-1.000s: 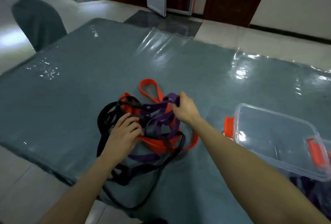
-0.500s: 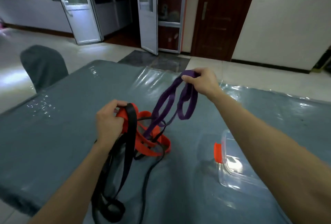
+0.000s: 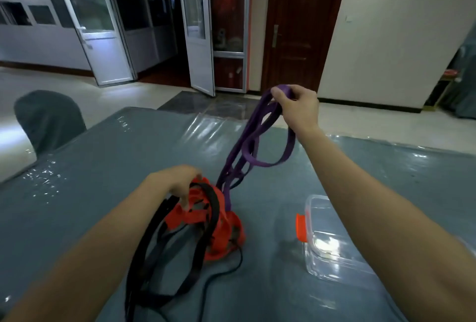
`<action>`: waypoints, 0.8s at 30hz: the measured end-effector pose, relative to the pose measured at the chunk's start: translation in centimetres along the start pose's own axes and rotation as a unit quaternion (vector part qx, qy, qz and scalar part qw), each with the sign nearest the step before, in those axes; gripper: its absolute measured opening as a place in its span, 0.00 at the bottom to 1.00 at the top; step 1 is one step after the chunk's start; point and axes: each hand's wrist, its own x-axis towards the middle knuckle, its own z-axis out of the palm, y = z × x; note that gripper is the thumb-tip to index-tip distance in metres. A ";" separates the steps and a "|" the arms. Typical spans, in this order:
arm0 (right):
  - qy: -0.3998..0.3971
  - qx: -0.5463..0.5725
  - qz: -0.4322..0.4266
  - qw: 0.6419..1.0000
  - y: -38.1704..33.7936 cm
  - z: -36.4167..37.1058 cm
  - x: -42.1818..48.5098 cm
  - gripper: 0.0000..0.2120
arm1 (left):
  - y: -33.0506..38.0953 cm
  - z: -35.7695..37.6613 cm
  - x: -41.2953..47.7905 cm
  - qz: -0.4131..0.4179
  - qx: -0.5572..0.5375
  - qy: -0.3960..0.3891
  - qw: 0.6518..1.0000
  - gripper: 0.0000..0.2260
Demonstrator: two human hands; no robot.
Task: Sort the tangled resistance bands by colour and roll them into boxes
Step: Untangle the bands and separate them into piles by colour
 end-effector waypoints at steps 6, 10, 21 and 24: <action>0.008 0.005 -0.018 1.000 -1.1 -2.4 1.2 0.11 | 3.4 4.4 1.1 0.008 -0.172 0.099 0.980 0.39; 0.039 0.057 -0.013 0.998 -0.7 -3.6 0.9 0.07 | 7.4 7.4 1.3 0.003 -0.345 0.069 0.936 0.53; 0.049 -0.015 0.023 0.998 3.2 -7.0 0.5 0.09 | 7.6 3.0 2.3 0.005 -0.347 0.227 0.910 0.07; 0.018 -0.047 0.040 0.998 5.2 -5.8 -0.8 0.09 | 5.6 -2.8 0.9 0.046 -0.361 0.239 0.900 0.09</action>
